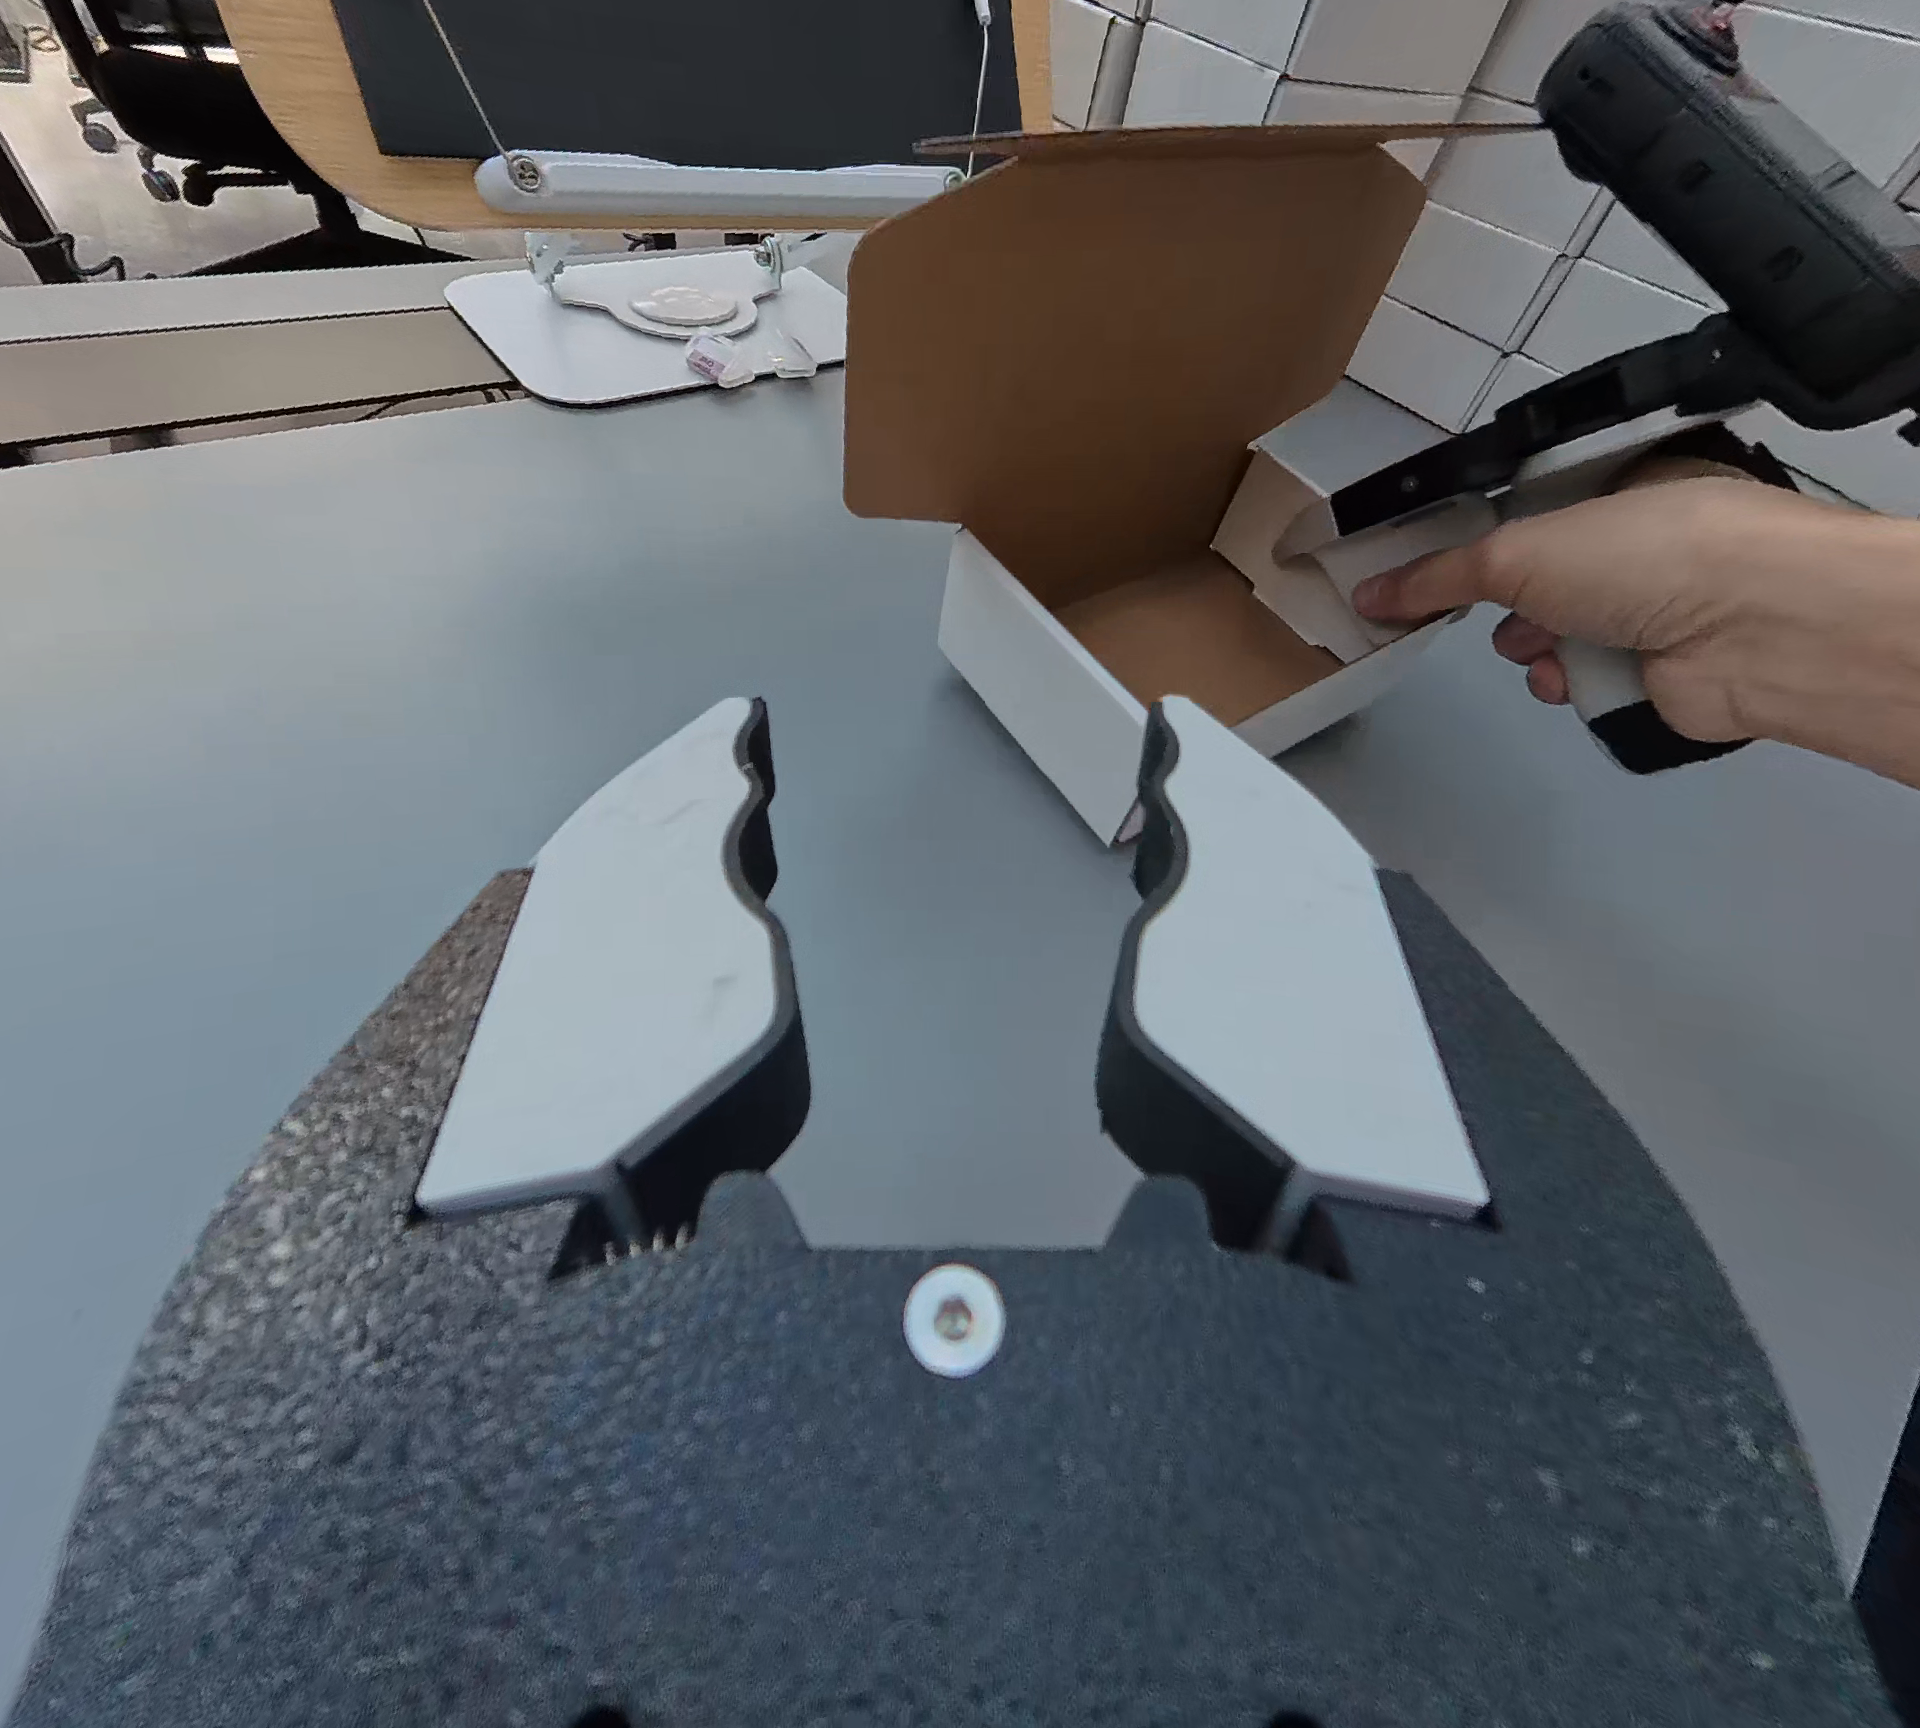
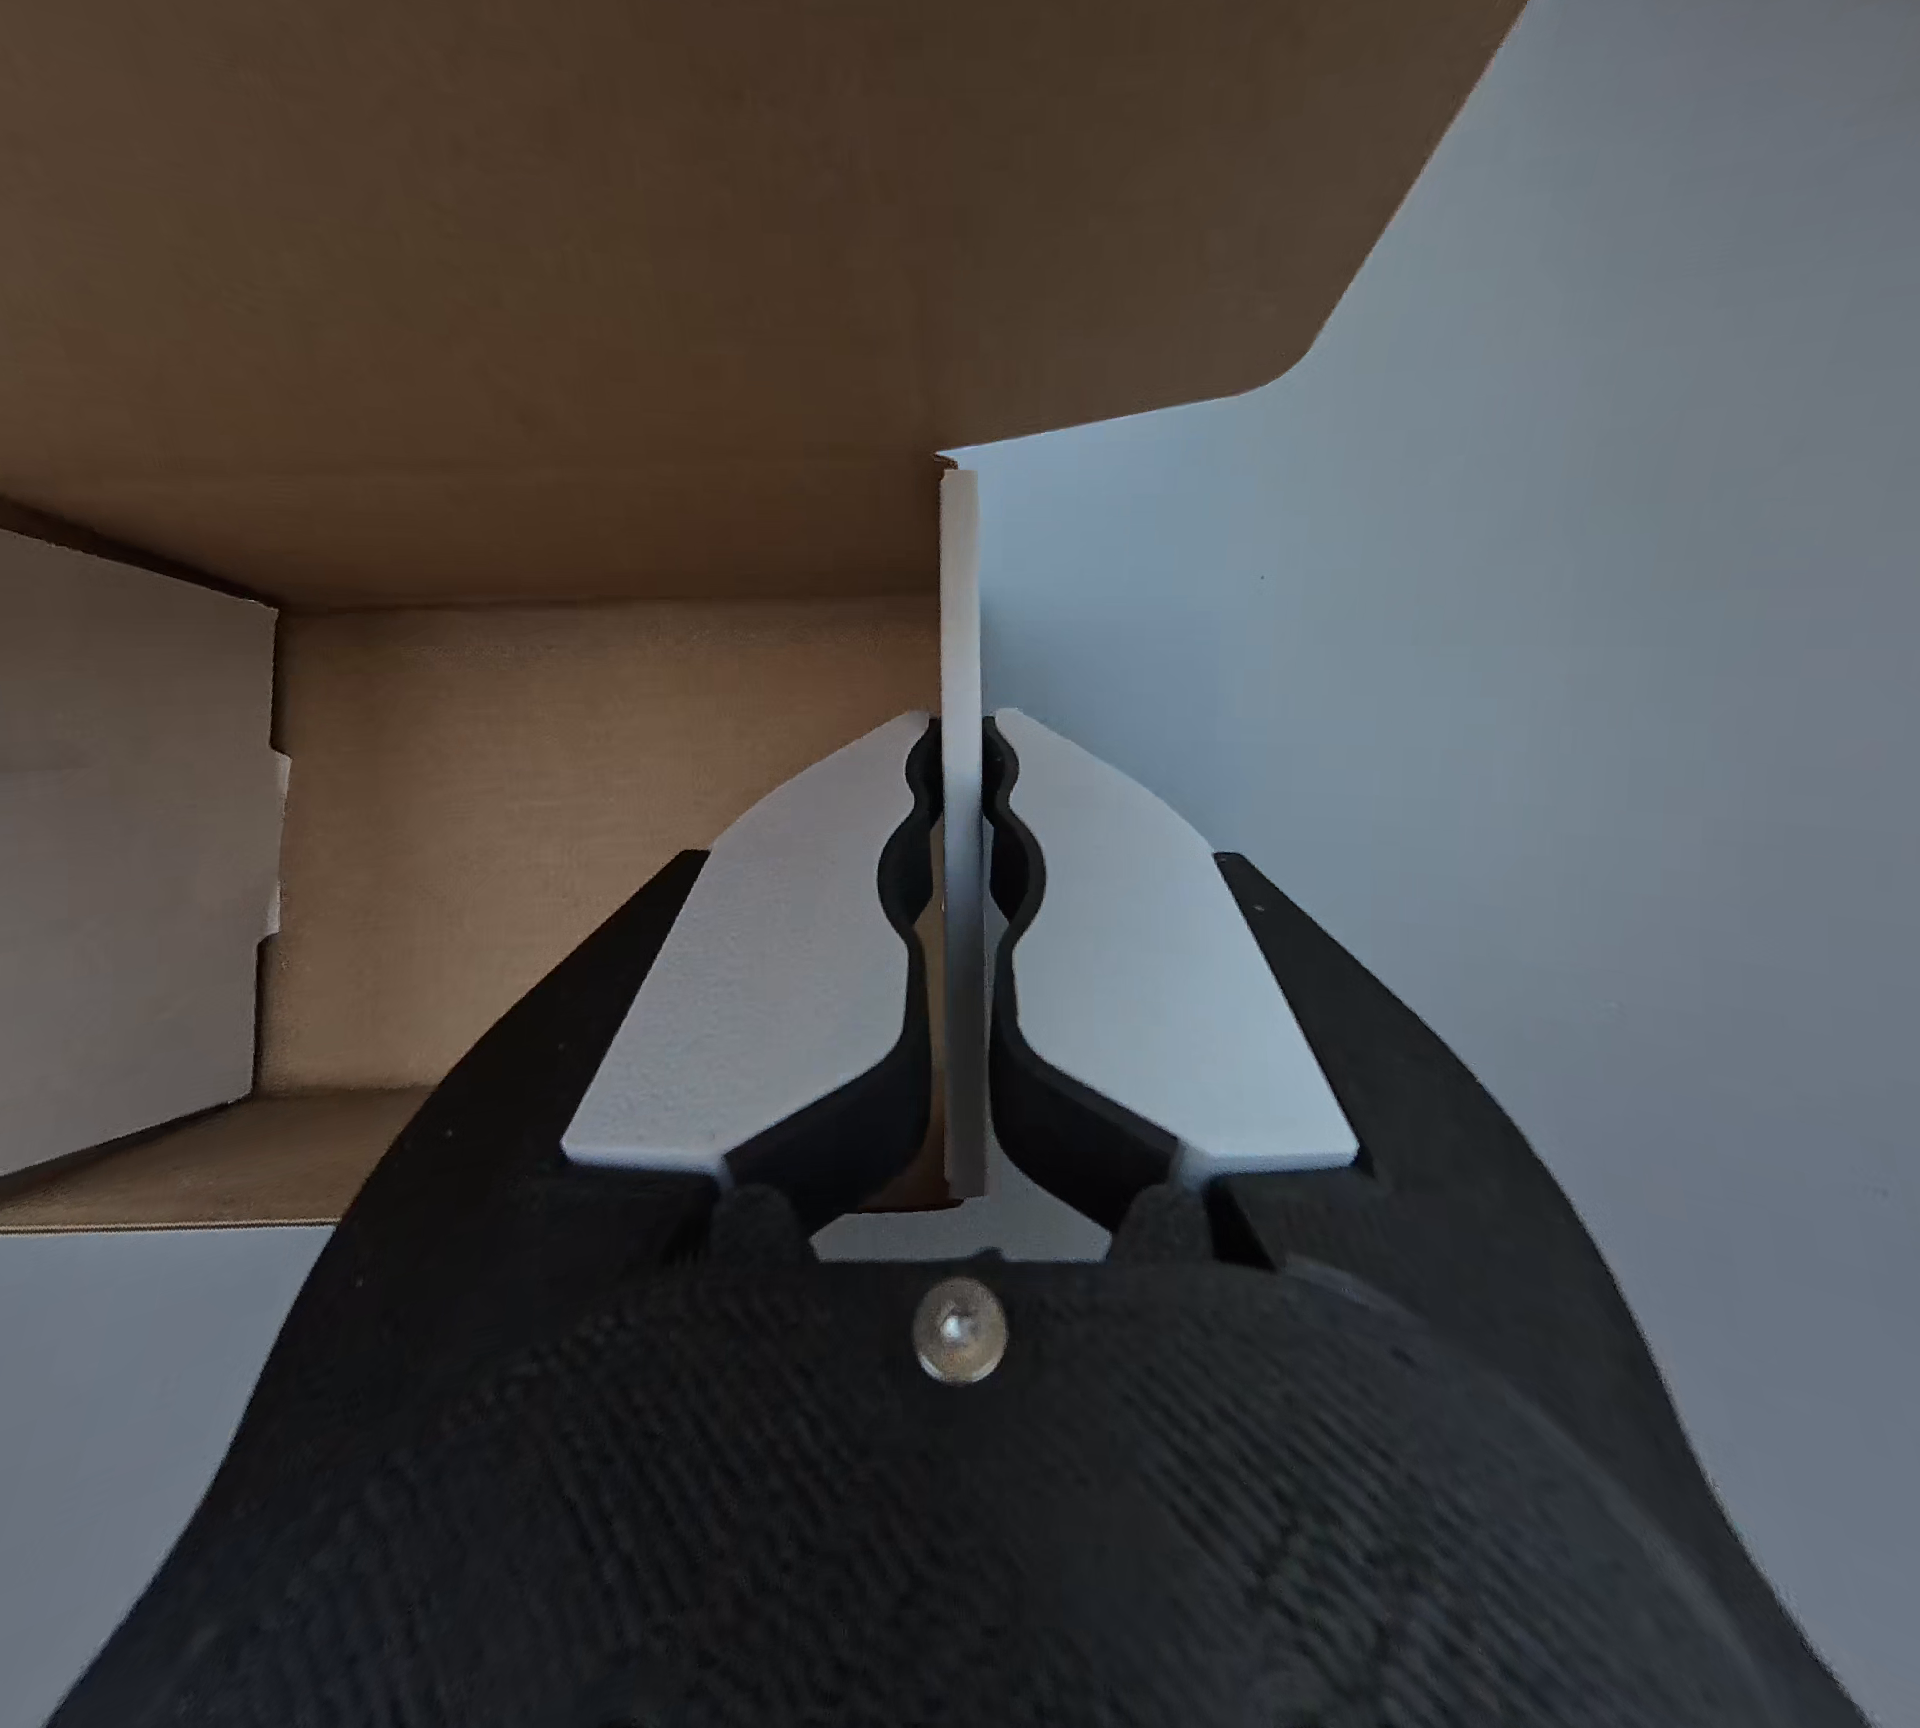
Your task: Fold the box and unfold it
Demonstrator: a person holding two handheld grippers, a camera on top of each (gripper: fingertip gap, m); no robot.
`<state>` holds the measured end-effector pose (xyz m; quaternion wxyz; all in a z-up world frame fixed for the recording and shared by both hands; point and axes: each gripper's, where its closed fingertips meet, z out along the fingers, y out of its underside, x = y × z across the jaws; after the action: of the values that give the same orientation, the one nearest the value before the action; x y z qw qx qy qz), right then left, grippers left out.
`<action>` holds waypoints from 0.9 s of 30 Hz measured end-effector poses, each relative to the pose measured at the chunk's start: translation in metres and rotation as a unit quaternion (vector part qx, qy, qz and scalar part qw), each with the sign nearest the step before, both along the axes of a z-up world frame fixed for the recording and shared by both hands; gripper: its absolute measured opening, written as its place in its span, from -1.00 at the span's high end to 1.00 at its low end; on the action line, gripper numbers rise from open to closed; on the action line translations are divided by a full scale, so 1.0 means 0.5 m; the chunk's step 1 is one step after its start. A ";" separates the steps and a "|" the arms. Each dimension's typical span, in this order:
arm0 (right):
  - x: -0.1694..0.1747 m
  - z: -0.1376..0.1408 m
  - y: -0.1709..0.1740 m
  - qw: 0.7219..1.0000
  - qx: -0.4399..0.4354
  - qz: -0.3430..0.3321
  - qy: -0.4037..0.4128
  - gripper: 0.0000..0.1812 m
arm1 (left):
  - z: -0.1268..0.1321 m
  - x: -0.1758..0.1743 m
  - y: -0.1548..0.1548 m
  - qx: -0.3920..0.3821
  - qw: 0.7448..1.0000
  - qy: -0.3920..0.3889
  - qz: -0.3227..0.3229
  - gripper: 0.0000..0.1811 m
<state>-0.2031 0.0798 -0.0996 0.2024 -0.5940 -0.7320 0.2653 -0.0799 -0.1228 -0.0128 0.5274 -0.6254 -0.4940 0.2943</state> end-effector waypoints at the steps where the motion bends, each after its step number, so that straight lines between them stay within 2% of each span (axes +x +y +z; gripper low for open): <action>1: 0.000 -0.002 0.000 1.000 -0.010 -0.004 0.008 0.93 | -0.002 -0.003 0.005 0.003 1.000 -0.002 -0.005 0.26; 4: 0.004 0.000 -0.006 1.000 -0.022 0.017 0.014 0.90 | -0.008 -0.010 0.013 -0.004 1.000 -0.004 -0.012 0.26; 5: 0.005 0.002 -0.006 0.999 -0.025 0.024 0.019 0.75 | -0.010 -0.013 0.013 -0.006 1.000 -0.006 -0.013 0.26; 6: 0.007 0.007 -0.008 0.999 -0.030 0.036 0.025 0.52 | -0.011 -0.016 0.013 -0.008 1.000 -0.006 -0.015 0.26; 8: 0.014 0.016 -0.005 0.995 -0.032 0.086 0.034 0.15 | -0.008 -0.024 0.014 -0.009 1.000 -0.003 -0.024 0.26; 11: 0.014 0.051 0.019 0.982 -0.052 0.163 0.084 -0.02 | 0.009 -0.037 0.011 -0.015 0.999 0.015 -0.049 0.26; 13: 0.016 0.080 0.037 0.967 -0.081 0.215 0.107 -0.03 | 0.022 -0.053 0.009 -0.021 0.996 0.033 -0.077 0.26; 16: 0.029 0.132 0.043 0.932 -0.152 0.303 0.132 -0.03 | 0.042 -0.087 0.010 -0.031 0.990 0.060 -0.127 0.25; 19: 0.007 0.174 0.065 0.910 -0.174 0.335 0.171 0.04 | 0.056 -0.122 0.029 -0.018 0.981 0.067 -0.183 0.24; 20: 0.001 0.180 0.070 0.900 -0.170 0.356 0.183 0.11 | 0.060 -0.133 0.038 -0.011 0.977 0.068 -0.200 0.25; 22: -0.019 0.180 0.081 0.891 -0.147 0.383 0.194 0.11 | 0.062 -0.156 0.055 -0.014 0.972 0.067 -0.225 0.25; 27: -0.025 0.180 0.075 0.835 -0.136 0.483 0.225 0.36 | 0.048 -0.194 0.093 -0.046 0.955 0.058 -0.287 0.34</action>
<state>-0.2156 0.1176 -0.0099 0.1246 -0.1106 -0.8170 0.5521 -0.1771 -0.0762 0.0113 0.5881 -0.7464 -0.2483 0.1882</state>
